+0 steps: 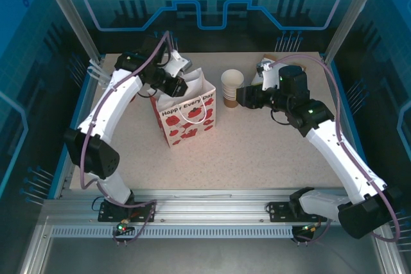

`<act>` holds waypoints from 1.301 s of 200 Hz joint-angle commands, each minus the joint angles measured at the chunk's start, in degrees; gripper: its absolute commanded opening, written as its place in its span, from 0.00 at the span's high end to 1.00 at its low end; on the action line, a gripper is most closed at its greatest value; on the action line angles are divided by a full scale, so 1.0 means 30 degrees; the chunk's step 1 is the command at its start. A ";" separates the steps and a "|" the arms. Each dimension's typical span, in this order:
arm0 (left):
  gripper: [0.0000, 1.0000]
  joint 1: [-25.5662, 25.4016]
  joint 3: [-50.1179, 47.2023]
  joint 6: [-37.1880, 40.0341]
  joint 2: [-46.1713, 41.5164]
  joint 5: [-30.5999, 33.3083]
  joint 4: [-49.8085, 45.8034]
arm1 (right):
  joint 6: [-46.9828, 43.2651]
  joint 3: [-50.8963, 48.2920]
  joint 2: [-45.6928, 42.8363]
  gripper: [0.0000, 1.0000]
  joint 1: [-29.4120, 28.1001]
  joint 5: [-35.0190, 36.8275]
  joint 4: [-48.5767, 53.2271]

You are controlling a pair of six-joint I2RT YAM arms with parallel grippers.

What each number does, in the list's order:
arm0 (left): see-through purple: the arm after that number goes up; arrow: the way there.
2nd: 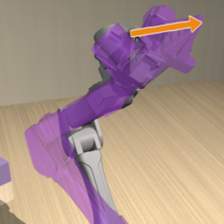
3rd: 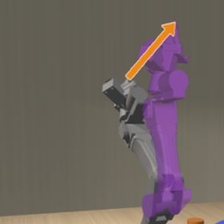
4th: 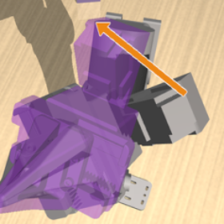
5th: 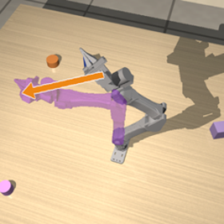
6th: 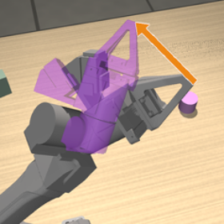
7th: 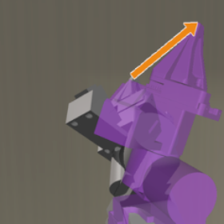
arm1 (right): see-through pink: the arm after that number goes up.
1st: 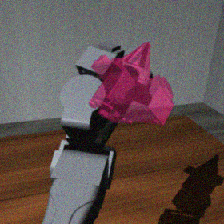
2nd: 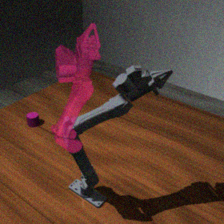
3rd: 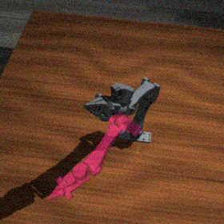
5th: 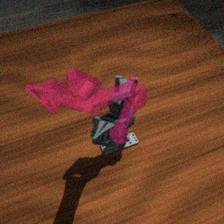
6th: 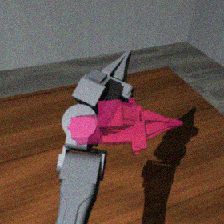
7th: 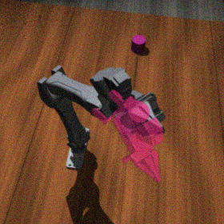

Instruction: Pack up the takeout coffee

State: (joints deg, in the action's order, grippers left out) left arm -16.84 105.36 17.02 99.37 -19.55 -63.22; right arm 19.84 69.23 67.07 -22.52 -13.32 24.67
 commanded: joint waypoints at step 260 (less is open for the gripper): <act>0.01 0.6090 -2.1142 -0.8739 -1.8462 1.3163 1.9335 | -0.2770 -0.2724 0.0318 0.00 0.2379 1.4979 0.0398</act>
State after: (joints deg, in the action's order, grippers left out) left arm -0.40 50.59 -4.54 46.94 7.14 -17.45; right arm 10.46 65.21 68.12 -19.25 22.17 29.15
